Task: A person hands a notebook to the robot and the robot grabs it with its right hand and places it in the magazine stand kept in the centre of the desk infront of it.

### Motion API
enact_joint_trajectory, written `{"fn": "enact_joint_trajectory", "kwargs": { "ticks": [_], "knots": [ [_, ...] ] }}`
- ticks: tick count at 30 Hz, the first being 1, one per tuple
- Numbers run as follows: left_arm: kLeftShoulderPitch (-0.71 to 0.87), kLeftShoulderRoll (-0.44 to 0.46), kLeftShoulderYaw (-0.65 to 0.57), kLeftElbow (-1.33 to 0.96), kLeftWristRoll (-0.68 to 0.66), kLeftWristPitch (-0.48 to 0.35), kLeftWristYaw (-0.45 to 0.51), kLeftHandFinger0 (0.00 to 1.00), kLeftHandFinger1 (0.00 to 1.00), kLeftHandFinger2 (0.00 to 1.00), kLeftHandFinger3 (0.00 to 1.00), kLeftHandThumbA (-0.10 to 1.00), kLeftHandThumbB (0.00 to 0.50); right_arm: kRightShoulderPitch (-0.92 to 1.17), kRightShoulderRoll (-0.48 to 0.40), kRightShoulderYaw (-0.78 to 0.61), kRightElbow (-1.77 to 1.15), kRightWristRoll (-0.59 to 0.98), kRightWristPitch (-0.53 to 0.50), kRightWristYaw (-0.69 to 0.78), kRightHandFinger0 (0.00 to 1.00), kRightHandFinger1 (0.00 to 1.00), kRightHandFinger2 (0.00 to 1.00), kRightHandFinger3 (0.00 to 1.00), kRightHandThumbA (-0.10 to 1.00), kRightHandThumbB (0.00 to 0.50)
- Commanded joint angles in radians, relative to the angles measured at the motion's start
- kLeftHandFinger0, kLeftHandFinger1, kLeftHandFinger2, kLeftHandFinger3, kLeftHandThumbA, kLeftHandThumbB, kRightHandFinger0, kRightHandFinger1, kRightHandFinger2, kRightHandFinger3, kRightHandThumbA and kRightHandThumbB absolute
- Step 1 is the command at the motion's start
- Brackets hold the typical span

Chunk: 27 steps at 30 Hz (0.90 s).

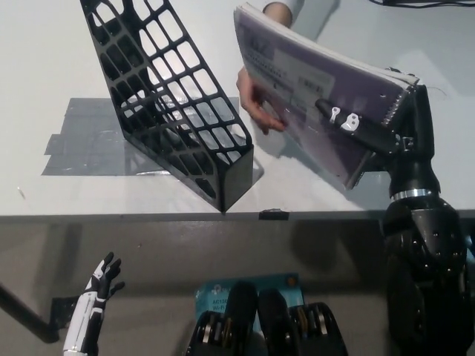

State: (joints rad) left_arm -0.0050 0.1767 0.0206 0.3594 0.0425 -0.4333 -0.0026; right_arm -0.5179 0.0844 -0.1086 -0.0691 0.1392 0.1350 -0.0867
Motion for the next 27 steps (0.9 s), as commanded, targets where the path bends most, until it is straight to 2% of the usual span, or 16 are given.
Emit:
{"fn": "enact_joint_trajectory", "kwargs": {
  "ticks": [1, 2, 7, 8, 13, 17, 19, 20, 27],
  "knots": [
    [-0.018, 0.025, 0.005, -0.023, -0.005, -0.037, -0.001, 0.92, 1.00, 1.00, 1.00, 1.00, 0.500, -0.116, 0.056, -0.048, -0.139, 0.208, 0.091, -0.006, 0.00, 0.00, 0.00, 0.00, 1.00, 0.108],
    [-0.018, 0.025, 0.005, -0.023, -0.005, -0.037, -0.002, 0.92, 1.00, 1.00, 1.00, 1.00, 0.500, -0.128, 0.071, -0.072, -0.166, 0.269, 0.120, -0.010, 0.00, 0.00, 0.00, 0.00, 1.00, 0.109],
    [-0.024, 0.027, 0.006, -0.022, -0.004, -0.037, -0.001, 0.92, 1.00, 1.00, 1.00, 1.00, 0.500, -0.162, 0.090, -0.104, -0.232, 0.310, 0.196, -0.052, 0.00, 0.00, 0.00, 0.00, 1.00, 0.103],
    [-0.024, 0.027, 0.006, -0.022, -0.007, -0.037, -0.003, 0.92, 1.00, 1.00, 1.00, 1.00, 0.500, -0.171, 0.093, -0.111, -0.245, 0.325, 0.200, -0.053, 0.00, 0.00, 0.00, 0.00, 1.00, 0.078],
    [-0.025, 0.028, 0.004, -0.021, -0.002, -0.037, 0.000, 0.91, 1.00, 1.00, 1.00, 1.00, 0.500, -0.196, 0.104, -0.140, -0.278, 0.379, 0.226, -0.067, 0.00, 0.00, 0.00, 0.00, 1.00, 0.081],
    [-0.025, 0.025, 0.006, -0.019, -0.014, -0.037, -0.008, 0.90, 1.00, 1.00, 1.00, 1.00, 0.500, -0.214, 0.104, -0.158, -0.290, 0.404, 0.228, -0.074, 0.00, 0.00, 0.00, 0.00, 1.00, 0.054],
    [-0.025, 0.025, 0.006, -0.019, -0.009, -0.037, -0.005, 0.90, 1.00, 1.00, 1.00, 1.00, 0.500, -0.221, 0.106, -0.165, -0.295, 0.412, 0.233, -0.080, 0.00, 0.00, 0.00, 0.00, 1.00, 0.061],
    [-0.026, 0.026, 0.004, -0.019, -0.005, -0.037, -0.003, 0.90, 1.00, 1.00, 1.00, 1.00, 0.500, -0.226, 0.103, -0.165, -0.297, 0.415, 0.236, -0.081, 0.00, 0.00, 0.00, 0.00, 1.00, 0.042],
    [-0.025, 0.033, 0.005, -0.023, -0.004, -0.037, -0.005, 0.90, 1.00, 1.00, 1.00, 1.00, 0.500, -0.266, 0.124, -0.161, -0.300, 0.395, 0.240, -0.142, 0.00, 0.00, 0.00, 0.00, 1.00, 0.053]
  ]
}}
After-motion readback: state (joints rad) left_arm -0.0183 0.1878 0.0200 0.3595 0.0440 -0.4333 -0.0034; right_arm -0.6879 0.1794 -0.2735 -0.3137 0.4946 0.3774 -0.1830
